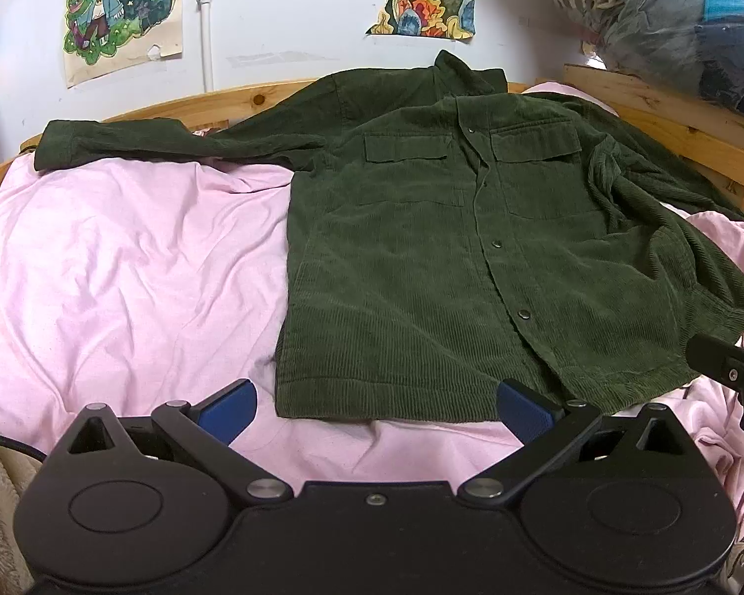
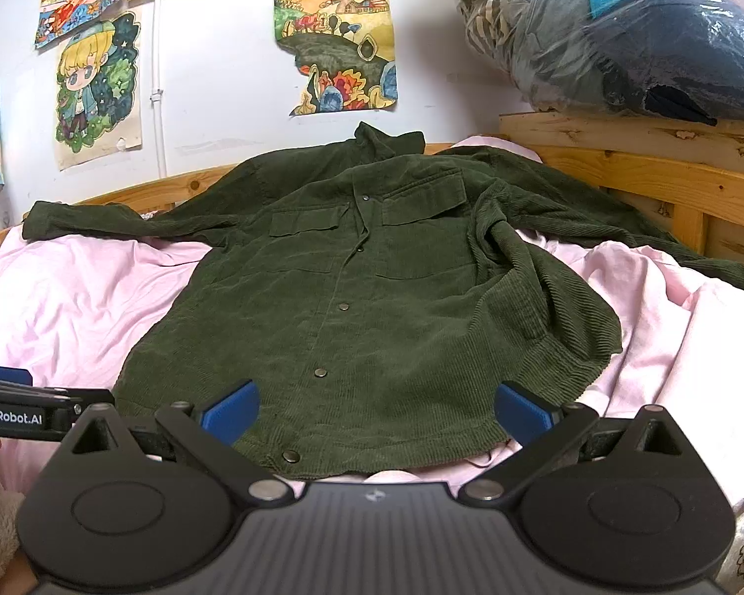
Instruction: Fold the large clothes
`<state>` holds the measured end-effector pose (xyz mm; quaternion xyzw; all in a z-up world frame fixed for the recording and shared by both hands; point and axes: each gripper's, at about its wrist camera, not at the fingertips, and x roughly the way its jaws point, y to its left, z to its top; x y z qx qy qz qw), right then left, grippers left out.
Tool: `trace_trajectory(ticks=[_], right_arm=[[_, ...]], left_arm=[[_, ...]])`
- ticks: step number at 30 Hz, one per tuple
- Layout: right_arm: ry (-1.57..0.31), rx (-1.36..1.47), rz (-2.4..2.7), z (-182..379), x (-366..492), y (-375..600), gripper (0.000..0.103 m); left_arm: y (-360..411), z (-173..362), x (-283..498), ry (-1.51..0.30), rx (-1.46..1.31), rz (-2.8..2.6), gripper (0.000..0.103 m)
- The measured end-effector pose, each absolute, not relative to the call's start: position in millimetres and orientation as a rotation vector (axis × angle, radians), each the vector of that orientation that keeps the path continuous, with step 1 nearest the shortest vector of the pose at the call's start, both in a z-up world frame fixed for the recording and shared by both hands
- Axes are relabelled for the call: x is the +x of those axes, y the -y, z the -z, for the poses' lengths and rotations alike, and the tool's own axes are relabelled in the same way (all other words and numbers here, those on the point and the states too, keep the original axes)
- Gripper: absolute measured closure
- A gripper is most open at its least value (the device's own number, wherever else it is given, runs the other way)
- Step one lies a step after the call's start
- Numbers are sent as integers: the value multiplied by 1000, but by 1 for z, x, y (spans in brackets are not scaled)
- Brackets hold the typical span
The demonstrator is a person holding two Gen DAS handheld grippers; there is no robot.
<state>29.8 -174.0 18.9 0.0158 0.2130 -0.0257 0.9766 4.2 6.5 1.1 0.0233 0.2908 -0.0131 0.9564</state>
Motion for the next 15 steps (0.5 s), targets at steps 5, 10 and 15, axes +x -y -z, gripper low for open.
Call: trace_trajectory(ticks=[5,10,15], right_arm=[[-429,32,52,-19,30,174,0],[-429,32,53,-19,30,174,0],[-430,30,51,-19,30,173,0]], left_arm=[[-6,0,4,-591,48,23,0],[-6,0,4,-591,48,22,0],[-7,0,4,-592,48,22,0]])
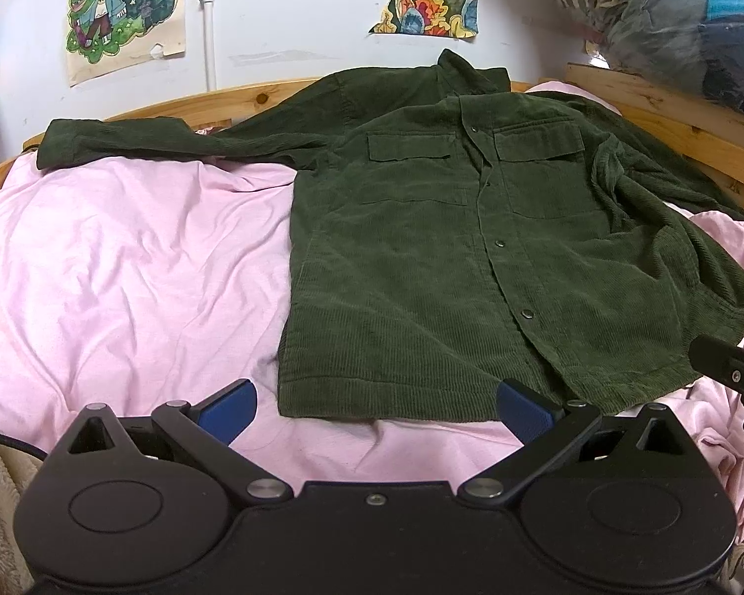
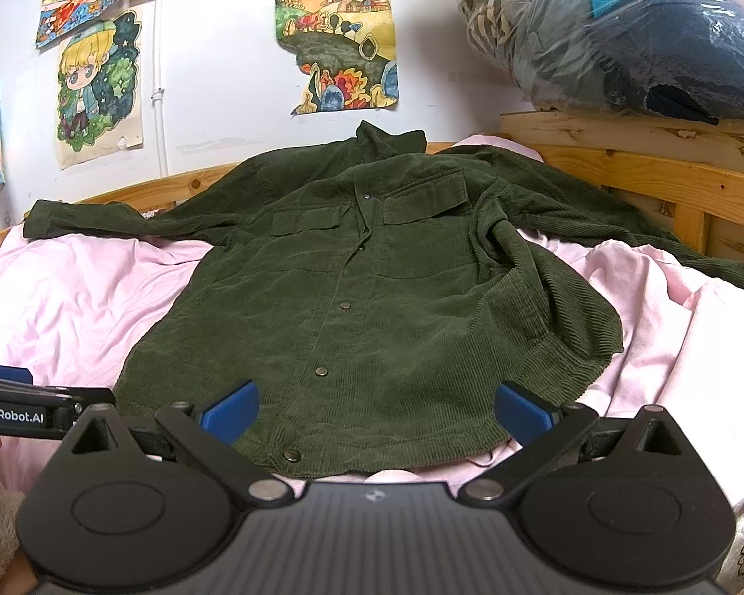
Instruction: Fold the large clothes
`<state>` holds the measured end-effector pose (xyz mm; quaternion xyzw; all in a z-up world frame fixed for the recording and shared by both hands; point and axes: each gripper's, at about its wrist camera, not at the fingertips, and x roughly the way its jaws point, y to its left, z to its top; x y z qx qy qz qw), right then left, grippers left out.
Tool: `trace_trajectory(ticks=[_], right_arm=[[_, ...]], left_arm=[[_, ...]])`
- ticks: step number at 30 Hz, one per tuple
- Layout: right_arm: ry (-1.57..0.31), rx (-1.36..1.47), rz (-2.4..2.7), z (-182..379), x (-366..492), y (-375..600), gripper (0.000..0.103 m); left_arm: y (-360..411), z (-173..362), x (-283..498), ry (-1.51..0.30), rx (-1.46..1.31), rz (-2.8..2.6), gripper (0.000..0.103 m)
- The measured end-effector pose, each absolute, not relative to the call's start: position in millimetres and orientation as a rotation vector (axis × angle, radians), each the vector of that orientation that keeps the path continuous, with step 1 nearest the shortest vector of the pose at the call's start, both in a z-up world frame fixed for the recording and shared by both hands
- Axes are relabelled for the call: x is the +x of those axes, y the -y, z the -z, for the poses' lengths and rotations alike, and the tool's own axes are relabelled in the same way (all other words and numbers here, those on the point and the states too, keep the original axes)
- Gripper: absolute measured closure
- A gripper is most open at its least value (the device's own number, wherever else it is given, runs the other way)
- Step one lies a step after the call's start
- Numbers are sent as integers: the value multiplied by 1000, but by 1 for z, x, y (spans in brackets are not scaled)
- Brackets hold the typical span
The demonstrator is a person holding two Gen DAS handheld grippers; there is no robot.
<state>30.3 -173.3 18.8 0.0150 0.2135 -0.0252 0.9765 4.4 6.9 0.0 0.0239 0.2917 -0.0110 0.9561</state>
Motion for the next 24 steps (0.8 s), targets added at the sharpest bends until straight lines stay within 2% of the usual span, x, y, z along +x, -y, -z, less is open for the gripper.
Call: trace_trajectory(ticks=[24], right_arm=[[-432,45,85,-19,31,176,0]], left_arm=[[-8,0,5,-594,47,22,0]])
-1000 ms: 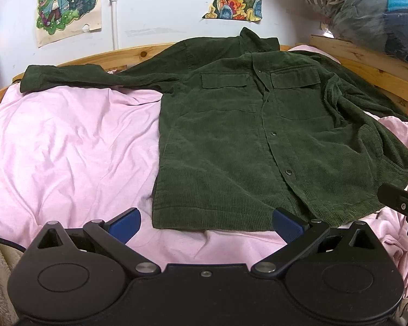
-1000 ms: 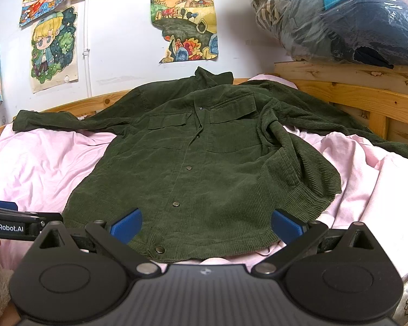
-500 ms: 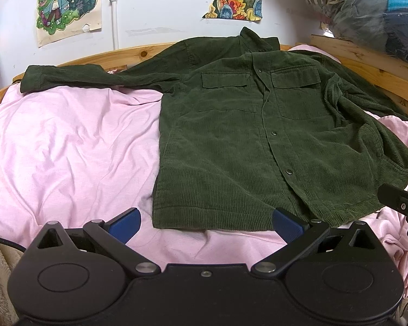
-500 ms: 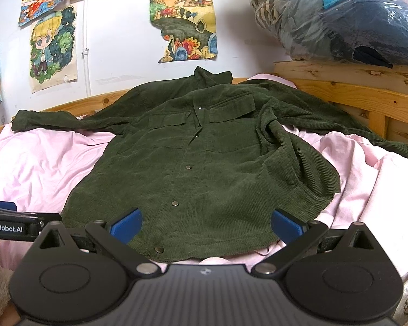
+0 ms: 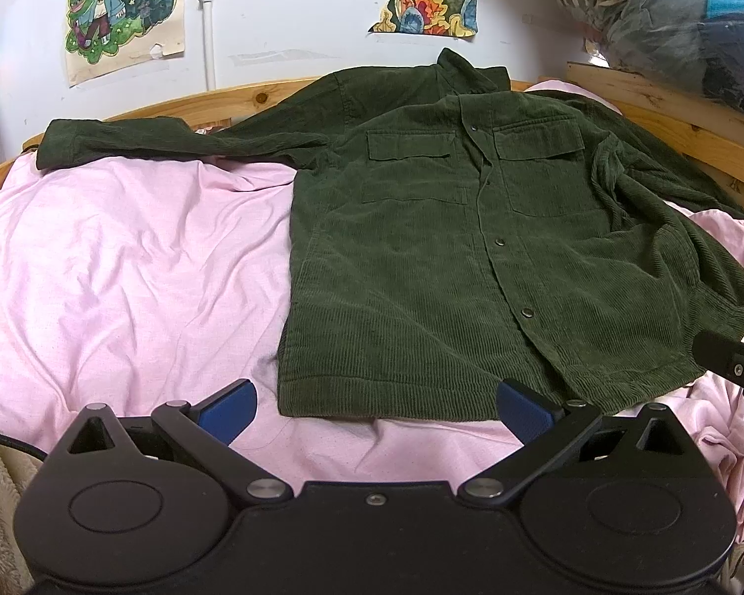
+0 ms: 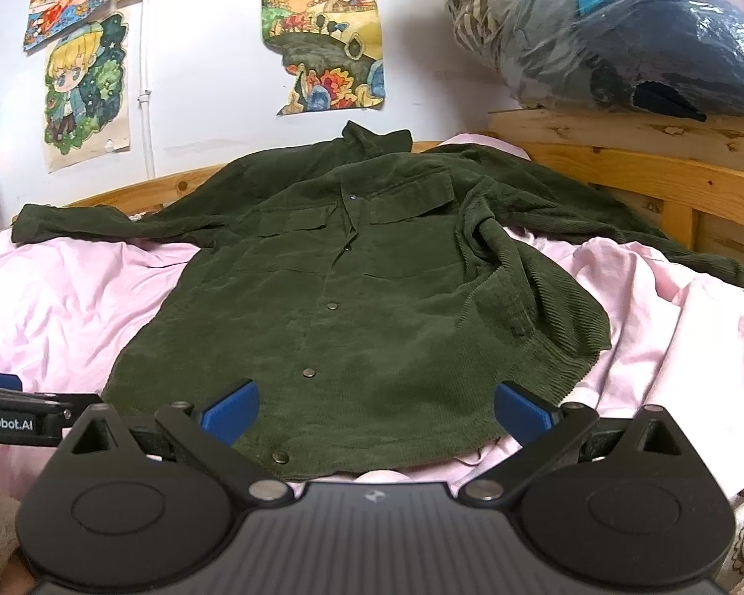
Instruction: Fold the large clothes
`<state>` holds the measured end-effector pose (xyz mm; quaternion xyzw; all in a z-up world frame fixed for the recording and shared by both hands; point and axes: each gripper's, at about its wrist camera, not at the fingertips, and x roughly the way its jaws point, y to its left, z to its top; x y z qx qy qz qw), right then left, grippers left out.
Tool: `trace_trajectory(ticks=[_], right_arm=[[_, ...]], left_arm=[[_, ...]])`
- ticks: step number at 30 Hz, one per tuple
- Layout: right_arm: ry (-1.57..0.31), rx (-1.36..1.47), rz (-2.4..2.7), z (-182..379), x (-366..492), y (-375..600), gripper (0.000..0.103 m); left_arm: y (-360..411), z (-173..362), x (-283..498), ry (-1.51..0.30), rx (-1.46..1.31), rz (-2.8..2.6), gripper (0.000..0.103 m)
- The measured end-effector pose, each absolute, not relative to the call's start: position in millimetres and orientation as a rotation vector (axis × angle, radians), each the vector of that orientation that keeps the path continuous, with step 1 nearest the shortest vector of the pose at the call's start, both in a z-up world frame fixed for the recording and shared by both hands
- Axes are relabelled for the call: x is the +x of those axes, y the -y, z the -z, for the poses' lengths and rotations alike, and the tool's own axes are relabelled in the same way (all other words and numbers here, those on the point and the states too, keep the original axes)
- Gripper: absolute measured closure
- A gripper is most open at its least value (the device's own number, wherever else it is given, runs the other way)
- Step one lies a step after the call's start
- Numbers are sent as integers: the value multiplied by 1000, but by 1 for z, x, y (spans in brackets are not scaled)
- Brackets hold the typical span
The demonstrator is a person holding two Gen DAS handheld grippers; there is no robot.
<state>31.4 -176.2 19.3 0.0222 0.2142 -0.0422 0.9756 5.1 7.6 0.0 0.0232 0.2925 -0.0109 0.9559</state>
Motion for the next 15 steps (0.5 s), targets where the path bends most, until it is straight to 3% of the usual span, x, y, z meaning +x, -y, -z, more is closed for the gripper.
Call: trace_trajectory(ticks=[11,15], right_arm=[[-304,16,321,-58,41,223,0],[-344,-66,441,-73,63,267,0]], left_arm=[[-7,-3,23,-625,40,15,0],[-2,-15,55,-642,57,20,0]])
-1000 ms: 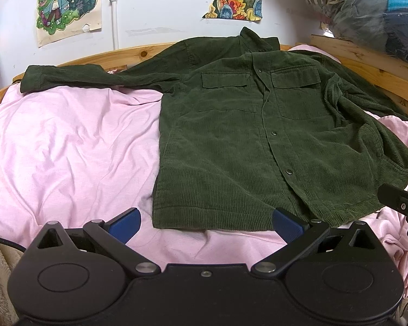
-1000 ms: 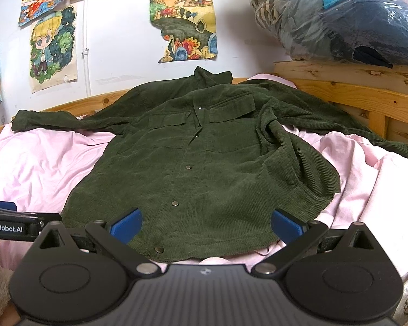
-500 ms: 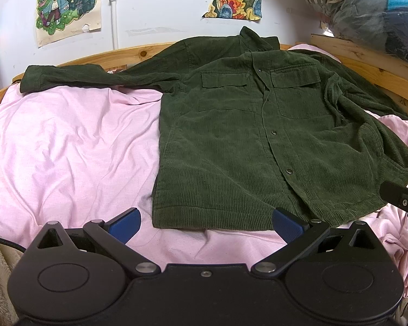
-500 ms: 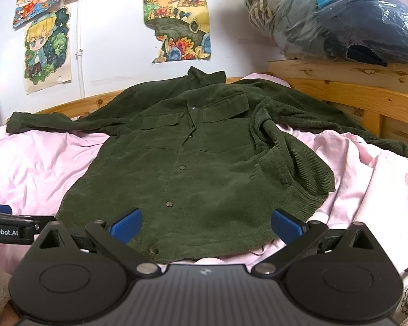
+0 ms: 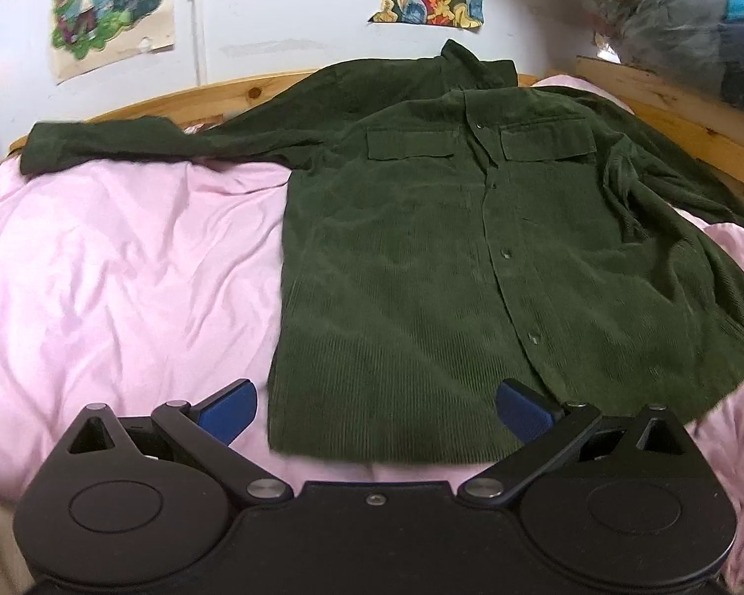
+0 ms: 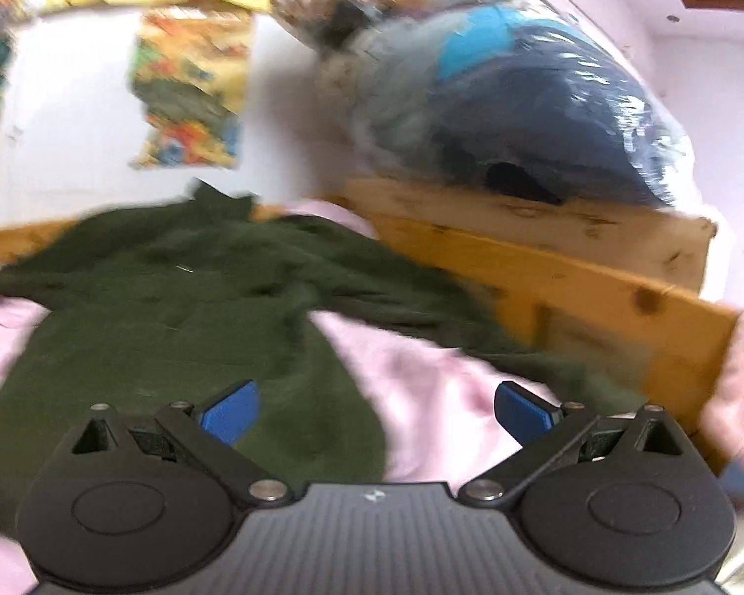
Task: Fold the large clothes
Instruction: 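Grasp the green shirt's sleeve edge with the right tool and lift it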
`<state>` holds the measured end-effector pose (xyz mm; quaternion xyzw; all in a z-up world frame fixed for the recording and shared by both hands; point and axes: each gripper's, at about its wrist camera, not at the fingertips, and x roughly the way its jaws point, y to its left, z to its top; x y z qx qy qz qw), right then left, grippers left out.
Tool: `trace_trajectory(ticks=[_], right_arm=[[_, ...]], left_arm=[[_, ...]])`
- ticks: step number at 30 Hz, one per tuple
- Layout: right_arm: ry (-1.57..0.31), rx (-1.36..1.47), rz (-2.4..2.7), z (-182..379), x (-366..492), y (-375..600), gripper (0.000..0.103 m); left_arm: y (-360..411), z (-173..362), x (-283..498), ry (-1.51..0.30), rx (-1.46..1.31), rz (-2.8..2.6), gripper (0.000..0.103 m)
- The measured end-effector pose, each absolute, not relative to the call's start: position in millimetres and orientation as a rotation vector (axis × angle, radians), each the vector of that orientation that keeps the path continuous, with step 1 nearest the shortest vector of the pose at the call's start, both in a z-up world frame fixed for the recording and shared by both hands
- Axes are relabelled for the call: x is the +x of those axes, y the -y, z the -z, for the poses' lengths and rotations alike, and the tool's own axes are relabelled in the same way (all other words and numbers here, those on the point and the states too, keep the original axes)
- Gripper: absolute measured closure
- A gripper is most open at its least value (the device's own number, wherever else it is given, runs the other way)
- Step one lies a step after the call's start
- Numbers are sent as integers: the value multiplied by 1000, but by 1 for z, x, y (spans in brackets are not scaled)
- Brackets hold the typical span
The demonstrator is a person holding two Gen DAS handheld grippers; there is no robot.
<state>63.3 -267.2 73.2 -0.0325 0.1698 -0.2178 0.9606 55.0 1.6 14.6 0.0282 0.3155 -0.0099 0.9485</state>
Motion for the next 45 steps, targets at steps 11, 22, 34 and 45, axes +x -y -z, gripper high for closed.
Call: trace_trajectory(ticks=[11,22,34,45], right_arm=[[-554,-9,731,-71,118,417,14],[-596,109,849,-44,133,454,56],[-361,-182,739,-138,145,351,89],[-130,-438,166,-233,205,151,89]], left_arm=[[17,1,167,-623,250,65,0],[3,34,188,-696,128,102,0],[-12,20,192,-733,68,54,0],[-33,11,186,-836,37,42,1]])
